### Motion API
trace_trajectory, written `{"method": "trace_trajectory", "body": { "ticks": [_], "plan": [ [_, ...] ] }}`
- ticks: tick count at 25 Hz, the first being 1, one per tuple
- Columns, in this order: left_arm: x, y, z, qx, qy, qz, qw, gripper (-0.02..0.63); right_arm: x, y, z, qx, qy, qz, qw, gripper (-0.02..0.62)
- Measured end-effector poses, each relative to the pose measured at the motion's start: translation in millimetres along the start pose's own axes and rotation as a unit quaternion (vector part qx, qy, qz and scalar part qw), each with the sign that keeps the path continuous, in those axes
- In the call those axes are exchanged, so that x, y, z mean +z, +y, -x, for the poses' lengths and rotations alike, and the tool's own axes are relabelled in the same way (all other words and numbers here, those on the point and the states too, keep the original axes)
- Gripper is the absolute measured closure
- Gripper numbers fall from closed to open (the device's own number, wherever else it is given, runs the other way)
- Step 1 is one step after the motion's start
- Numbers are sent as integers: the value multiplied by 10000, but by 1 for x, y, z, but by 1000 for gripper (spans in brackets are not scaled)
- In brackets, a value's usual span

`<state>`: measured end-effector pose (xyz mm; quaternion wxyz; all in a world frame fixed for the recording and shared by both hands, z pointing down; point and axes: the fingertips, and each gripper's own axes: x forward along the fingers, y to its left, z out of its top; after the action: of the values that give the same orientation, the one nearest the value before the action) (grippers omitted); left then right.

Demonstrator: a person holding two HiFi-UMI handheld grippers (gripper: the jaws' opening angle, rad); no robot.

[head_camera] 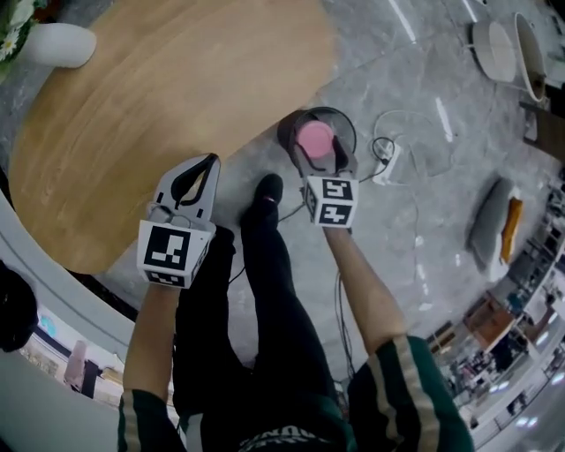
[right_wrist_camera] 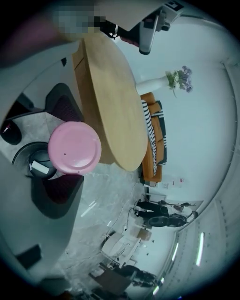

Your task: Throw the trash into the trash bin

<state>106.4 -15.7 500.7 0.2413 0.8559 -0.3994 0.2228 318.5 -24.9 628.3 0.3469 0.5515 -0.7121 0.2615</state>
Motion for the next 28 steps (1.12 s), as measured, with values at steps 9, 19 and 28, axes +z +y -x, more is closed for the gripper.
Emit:
{"method": "trace_trajectory", "body": {
  "ticks": [9,19,28],
  "plan": [
    [-16,-42,-69,-551,210,-189,9981,606,-70,-51,-40,-250,623,-601,9959,256],
    [-44,-73,-104,-945,431,-306,9941,606,-112,-61,-73,-275,1025,-887,9904,256],
    [-78,-85,-107,-1162,715,-394,9899,606,-147,-63,-93,-151,1344,-906,9867,256]
  ]
}}
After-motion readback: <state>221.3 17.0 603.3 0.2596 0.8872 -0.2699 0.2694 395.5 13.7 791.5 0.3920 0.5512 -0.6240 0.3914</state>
